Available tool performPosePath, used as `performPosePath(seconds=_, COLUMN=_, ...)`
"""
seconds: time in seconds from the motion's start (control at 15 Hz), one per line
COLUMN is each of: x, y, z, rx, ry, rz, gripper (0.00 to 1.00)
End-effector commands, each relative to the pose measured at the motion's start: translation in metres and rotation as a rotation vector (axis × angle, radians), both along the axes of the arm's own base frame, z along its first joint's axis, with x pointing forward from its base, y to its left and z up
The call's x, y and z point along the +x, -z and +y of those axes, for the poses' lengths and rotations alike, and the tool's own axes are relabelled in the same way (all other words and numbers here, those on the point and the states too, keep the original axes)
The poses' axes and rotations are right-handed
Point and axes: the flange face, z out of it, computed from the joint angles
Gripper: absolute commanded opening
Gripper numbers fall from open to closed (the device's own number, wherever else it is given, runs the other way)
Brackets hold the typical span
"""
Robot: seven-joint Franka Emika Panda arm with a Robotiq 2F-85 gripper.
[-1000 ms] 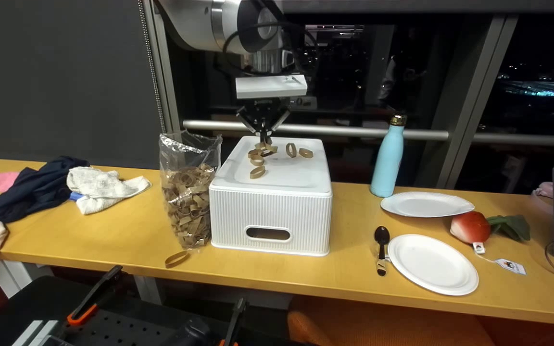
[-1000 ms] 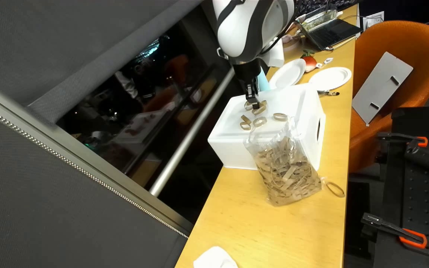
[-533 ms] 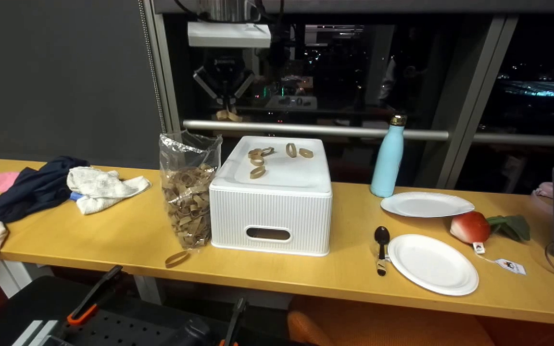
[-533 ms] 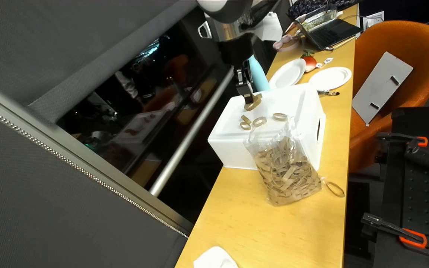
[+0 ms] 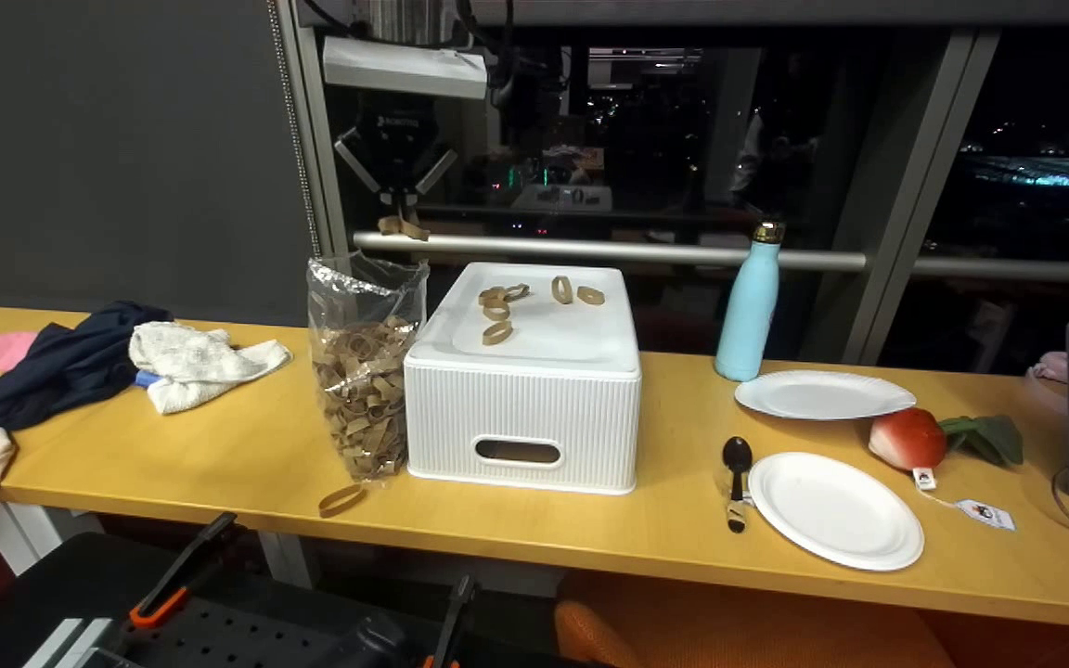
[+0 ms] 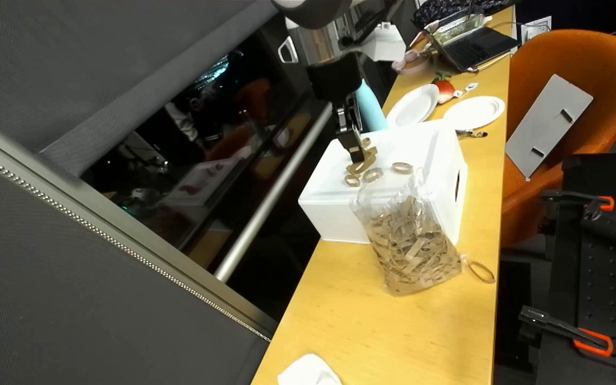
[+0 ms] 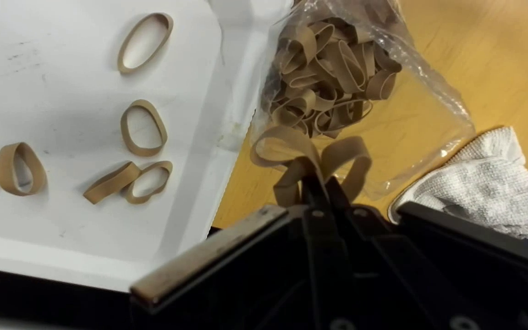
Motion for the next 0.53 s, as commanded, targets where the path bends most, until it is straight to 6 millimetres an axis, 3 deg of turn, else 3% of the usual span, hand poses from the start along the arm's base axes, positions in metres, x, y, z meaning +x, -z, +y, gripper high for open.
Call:
performPosePath(seconds=0.0, x=0.013, y=0.02, z=0.008, rx=0.026, ry=-0.027, rz=0.039, gripper=0.01)
performPosePath(seconds=0.47, x=0.012, y=0.04, z=0.021, rx=0.018, ry=-0.038, rz=0.091, gripper=0.01)
